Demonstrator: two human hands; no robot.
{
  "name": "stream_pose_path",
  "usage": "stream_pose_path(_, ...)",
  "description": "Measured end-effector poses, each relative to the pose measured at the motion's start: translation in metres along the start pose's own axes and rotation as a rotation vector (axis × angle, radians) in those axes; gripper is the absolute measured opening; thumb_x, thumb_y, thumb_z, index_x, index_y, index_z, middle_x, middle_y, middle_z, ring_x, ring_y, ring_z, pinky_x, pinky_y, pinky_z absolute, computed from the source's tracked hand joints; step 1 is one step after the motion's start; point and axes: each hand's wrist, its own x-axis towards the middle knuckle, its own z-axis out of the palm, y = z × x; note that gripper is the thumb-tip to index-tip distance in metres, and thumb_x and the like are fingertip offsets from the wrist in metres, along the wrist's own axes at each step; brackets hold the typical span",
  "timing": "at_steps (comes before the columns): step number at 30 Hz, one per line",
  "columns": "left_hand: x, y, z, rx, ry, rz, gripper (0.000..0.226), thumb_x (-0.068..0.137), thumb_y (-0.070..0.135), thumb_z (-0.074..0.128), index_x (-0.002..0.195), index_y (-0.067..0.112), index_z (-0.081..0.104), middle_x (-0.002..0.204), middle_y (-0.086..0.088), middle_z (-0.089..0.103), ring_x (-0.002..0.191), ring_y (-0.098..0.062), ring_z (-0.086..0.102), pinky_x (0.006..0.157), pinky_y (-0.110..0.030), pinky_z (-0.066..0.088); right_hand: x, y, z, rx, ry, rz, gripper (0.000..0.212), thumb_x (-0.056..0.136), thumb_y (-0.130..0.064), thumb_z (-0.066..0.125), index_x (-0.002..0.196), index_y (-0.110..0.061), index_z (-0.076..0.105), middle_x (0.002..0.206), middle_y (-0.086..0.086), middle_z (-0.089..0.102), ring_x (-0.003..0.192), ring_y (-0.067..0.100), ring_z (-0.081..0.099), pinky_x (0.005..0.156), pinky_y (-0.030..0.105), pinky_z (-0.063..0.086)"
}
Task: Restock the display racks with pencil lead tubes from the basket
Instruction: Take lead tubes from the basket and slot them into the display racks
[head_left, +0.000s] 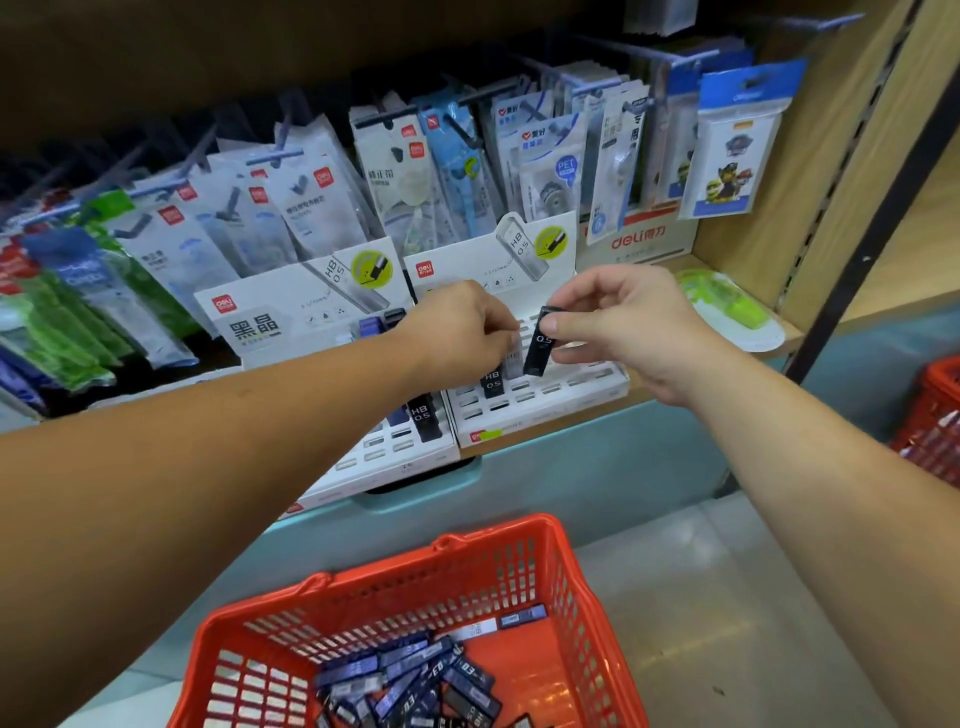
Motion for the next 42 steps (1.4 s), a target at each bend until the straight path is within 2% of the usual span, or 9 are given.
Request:
stream_pose_path(4, -0.009, -0.005, -0.014, -0.017, 0.126, -0.012, 0.022, 0.095, 0.02, 0.067, 0.115, 0.018, 0.076, 0.109, 0.002, 0.074, 0.102, -0.017, 0.068, 0.094, -0.034, 0.056, -0.003, -0.001, 0.015, -0.134, -0.066, -0.043, 0.019, 0.077, 0.008, 0.084, 0.087, -0.003, 0.073, 0.066, 0.003, 0.07, 0.066, 0.018, 0.071, 0.07, 0.038, 0.065)
stream_pose_path(11, -0.054, -0.019, -0.029, 0.076, 0.158, 0.019, 0.015, 0.095, 0.02, 0.066, 0.106, 0.019, 0.077, 0.111, 0.004, 0.07, 0.102, -0.016, 0.063, 0.089, -0.03, 0.05, -0.003, 0.009, 0.034, -0.349, -0.114, -0.115, 0.021, 0.076, 0.009, 0.083, 0.079, -0.009, 0.073, 0.065, 0.002, 0.067, 0.057, 0.012, 0.065, 0.068, 0.03, 0.063)
stream_pose_path(16, -0.076, -0.024, -0.027, 0.021, 0.162, 0.012, 0.012, 0.094, 0.025, 0.07, 0.104, 0.024, 0.077, 0.109, 0.008, 0.068, 0.099, -0.017, 0.065, 0.092, -0.035, 0.052, 0.003, 0.018, 0.043, -0.659, -0.092, -0.178, 0.031, 0.078, -0.007, 0.087, 0.068, -0.032, 0.071, 0.072, -0.009, 0.072, 0.07, 0.014, 0.067, 0.084, 0.043, 0.06)
stream_pose_path(19, -0.091, -0.031, -0.032, -0.007, 0.256, 0.044, 0.015, 0.093, 0.019, 0.068, 0.104, 0.021, 0.078, 0.109, 0.004, 0.07, 0.103, -0.017, 0.064, 0.094, -0.03, 0.049, -0.008, 0.016, 0.053, -0.953, -0.071, -0.238, 0.01, 0.083, -0.025, 0.082, 0.086, -0.034, 0.076, 0.084, -0.01, 0.069, 0.081, 0.018, 0.063, 0.083, 0.04, 0.055)
stream_pose_path(21, -0.109, -0.036, -0.036, -0.03, 0.319, 0.072, 0.015, 0.092, 0.015, 0.068, 0.103, 0.018, 0.079, 0.103, 0.004, 0.069, 0.099, -0.016, 0.064, 0.093, -0.029, 0.049, -0.019, 0.01, 0.058, -1.105, -0.023, -0.331, 0.016, 0.085, -0.037, 0.077, 0.101, -0.033, 0.076, 0.092, -0.006, 0.065, 0.09, 0.022, 0.062, 0.082, 0.042, 0.054)
stream_pose_path(26, -0.177, -0.063, -0.015, -0.265, 0.438, 0.044, 0.011, 0.09, 0.013, 0.069, 0.096, 0.017, 0.077, 0.081, 0.012, 0.067, 0.069, -0.006, 0.062, 0.07, -0.02, 0.049, -0.064, 0.005, 0.092, -1.032, 0.034, -0.428, 0.02, 0.087, -0.045, 0.068, 0.083, -0.026, 0.063, 0.073, -0.009, 0.06, 0.076, 0.013, 0.057, 0.07, 0.035, 0.05)
stream_pose_path(32, -0.265, -0.116, 0.086, -0.344, 0.114, -0.194, 0.011, 0.091, 0.013, 0.069, 0.093, 0.021, 0.076, 0.065, 0.021, 0.061, 0.058, 0.006, 0.055, 0.064, -0.018, 0.044, -0.154, 0.107, 0.144, -1.046, -0.467, -0.004, 0.024, 0.083, -0.05, 0.075, 0.08, -0.027, 0.066, 0.07, -0.011, 0.066, 0.07, 0.009, 0.063, 0.071, 0.034, 0.055)
stream_pose_path(38, -0.333, -0.163, 0.18, -0.35, -0.267, -0.399, 0.012, 0.097, 0.017, 0.063, 0.105, 0.016, 0.073, 0.096, 0.001, 0.073, 0.087, -0.02, 0.068, 0.079, -0.035, 0.056, -0.206, 0.222, 0.15, -1.201, -0.735, 0.344, 0.035, 0.084, -0.064, 0.069, 0.084, -0.032, 0.056, 0.084, -0.008, 0.062, 0.084, 0.02, 0.063, 0.073, 0.037, 0.053)
stream_pose_path(42, -0.363, -0.187, 0.217, -0.329, -0.423, -0.532, 0.022, 0.096, 0.026, 0.066, 0.117, 0.019, 0.069, 0.11, -0.001, 0.072, 0.093, -0.017, 0.065, 0.082, -0.03, 0.054, -0.21, 0.27, 0.158, -1.364, -0.899, 0.458, 0.072, 0.079, -0.067, 0.074, 0.133, -0.026, 0.052, 0.126, 0.001, 0.056, 0.118, 0.023, 0.056, 0.094, 0.036, 0.049)
